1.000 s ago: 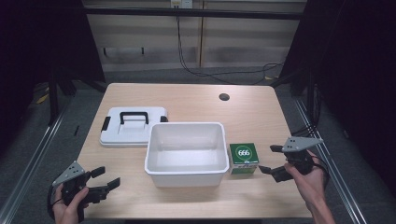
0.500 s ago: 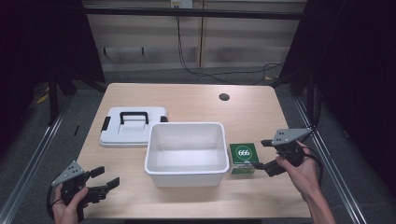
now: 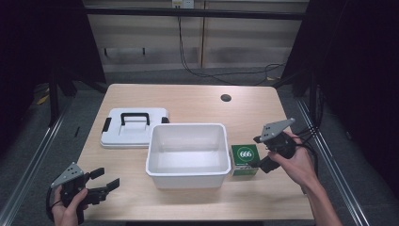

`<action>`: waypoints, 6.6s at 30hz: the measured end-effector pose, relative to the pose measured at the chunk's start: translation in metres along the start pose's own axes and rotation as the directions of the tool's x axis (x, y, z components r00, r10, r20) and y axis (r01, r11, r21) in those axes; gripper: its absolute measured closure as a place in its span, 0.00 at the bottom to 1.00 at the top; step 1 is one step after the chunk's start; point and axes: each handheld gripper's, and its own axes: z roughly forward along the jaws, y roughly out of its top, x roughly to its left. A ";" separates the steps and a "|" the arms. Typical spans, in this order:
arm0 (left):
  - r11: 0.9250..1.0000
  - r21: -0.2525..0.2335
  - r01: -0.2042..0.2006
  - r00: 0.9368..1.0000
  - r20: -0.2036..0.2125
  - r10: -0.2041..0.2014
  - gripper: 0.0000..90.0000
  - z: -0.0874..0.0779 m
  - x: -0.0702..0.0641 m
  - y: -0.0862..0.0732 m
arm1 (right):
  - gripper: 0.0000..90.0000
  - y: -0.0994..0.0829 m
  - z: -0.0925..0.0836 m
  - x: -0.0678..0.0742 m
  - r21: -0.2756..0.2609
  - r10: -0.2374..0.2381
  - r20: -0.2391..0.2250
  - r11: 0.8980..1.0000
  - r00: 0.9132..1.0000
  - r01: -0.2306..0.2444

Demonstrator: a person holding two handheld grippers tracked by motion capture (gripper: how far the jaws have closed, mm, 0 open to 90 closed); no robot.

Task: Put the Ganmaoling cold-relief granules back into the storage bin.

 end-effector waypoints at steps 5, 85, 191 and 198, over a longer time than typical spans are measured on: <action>1.000 -0.002 0.005 1.000 -0.001 -0.005 0.18 -0.001 0.001 0.000 | 0.15 0.007 0.005 -0.002 0.039 -0.035 -0.025 0.999 0.999 0.036; 1.000 -0.006 -0.001 1.000 0.012 0.001 0.18 -0.001 0.001 0.000 | 0.17 0.032 0.090 -0.025 0.514 -0.262 -0.265 0.776 0.928 0.366; 1.000 0.000 -0.004 1.000 0.011 0.004 0.18 0.000 0.001 0.001 | 0.18 0.122 -0.041 -0.024 0.475 -0.286 -0.207 0.806 0.935 0.352; 1.000 0.000 0.000 1.000 0.016 0.000 0.18 0.001 0.001 0.000 | 0.18 0.137 -0.042 -0.021 0.455 -0.299 -0.217 0.811 0.929 0.367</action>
